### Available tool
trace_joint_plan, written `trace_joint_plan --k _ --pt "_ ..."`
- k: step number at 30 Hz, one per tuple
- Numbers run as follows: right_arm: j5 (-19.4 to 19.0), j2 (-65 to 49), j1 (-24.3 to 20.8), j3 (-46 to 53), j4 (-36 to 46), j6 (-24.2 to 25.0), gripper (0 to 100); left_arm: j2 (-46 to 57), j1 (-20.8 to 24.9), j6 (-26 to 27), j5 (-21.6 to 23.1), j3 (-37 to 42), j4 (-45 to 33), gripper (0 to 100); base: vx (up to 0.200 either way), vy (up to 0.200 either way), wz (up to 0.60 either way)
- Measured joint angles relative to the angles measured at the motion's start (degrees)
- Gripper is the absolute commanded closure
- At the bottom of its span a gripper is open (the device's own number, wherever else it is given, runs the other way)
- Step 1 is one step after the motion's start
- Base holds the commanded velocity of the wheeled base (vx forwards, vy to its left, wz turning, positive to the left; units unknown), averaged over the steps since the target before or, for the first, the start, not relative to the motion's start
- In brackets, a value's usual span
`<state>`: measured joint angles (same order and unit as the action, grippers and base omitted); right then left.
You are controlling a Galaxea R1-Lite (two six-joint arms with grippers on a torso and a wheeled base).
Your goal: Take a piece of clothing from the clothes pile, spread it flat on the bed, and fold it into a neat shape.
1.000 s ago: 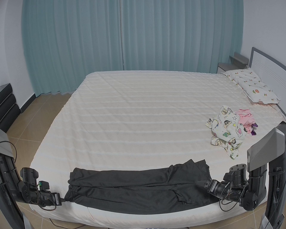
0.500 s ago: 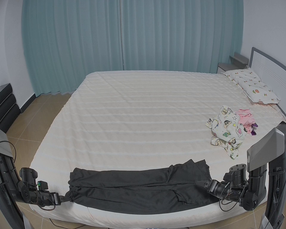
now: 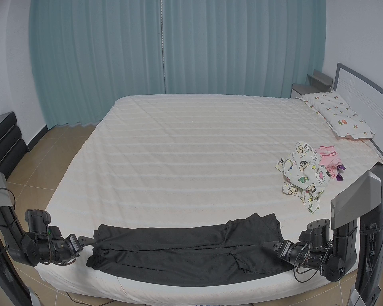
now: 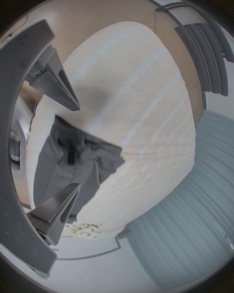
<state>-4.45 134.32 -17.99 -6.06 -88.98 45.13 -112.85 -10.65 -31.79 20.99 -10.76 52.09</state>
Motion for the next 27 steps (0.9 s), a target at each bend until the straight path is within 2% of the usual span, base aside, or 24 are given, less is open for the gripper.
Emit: trace_joint_plan --k 3,10,15,27 --pt "-0.01 0.06 0.00 0.00 0.00 0.02 0 1.57 6.14 -6.85 -1.40 -0.94 -0.06 0 0.000 0.000 0.00" --pt "-0.06 0.39 -0.05 0.05 0.00 0.52 0 2.12 13.10 -9.95 -8.84 -1.52 -0.17 0 0.000 0.000 0.00" --pt "-0.01 0.52 -0.33 0.05 0.00 0.82 0 -0.22 15.20 -11.09 -11.01 -1.96 -0.09 0 0.000 0.000 0.00" --pt "0.05 0.72 -0.48 0.05 0.00 0.83 0 -6.11 16.32 -11.45 -14.95 -3.69 0.56 0 0.000 0.000 0.00"
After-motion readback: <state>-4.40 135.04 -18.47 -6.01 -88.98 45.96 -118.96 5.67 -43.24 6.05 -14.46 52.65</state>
